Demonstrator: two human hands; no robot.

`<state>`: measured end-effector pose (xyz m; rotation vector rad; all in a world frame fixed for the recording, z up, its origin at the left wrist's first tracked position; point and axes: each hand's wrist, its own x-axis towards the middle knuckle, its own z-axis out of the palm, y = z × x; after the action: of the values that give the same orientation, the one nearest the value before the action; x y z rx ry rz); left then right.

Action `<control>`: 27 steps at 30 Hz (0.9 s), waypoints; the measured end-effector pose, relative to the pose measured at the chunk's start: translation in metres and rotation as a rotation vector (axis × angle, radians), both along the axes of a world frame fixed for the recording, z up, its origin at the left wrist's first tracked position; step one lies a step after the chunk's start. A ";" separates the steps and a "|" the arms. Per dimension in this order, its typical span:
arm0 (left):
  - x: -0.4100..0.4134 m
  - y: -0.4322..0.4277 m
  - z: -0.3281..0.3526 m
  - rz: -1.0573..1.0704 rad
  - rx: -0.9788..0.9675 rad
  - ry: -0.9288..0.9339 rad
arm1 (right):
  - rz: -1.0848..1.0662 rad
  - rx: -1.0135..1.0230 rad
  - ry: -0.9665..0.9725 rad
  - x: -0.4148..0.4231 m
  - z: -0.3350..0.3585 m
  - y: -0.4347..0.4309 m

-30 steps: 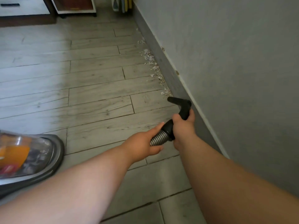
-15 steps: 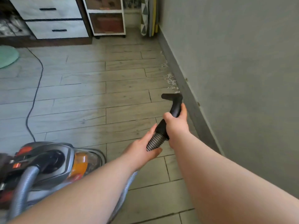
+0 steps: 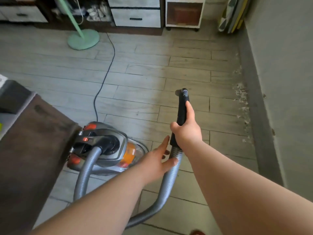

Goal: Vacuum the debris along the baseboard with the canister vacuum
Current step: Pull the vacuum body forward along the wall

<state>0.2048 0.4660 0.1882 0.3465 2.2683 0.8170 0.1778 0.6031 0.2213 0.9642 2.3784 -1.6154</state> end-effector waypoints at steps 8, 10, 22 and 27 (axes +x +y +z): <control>-0.031 -0.056 -0.011 0.195 -0.223 0.139 | 0.205 0.024 -0.026 -0.035 -0.017 -0.054; -0.043 -0.075 -0.017 0.200 -0.291 0.198 | 0.242 0.033 -0.023 -0.043 -0.026 -0.070; -0.077 -0.156 -0.076 0.094 -0.885 -0.002 | 0.322 0.006 -0.102 -0.074 -0.075 -0.131; -0.087 -0.156 -0.078 0.064 -0.885 0.043 | 0.286 -0.012 -0.147 -0.081 -0.087 -0.132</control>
<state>0.1181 0.3101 0.1102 -0.1243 2.4327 -0.2137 0.0970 0.4708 0.1347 0.6771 2.2811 -1.4021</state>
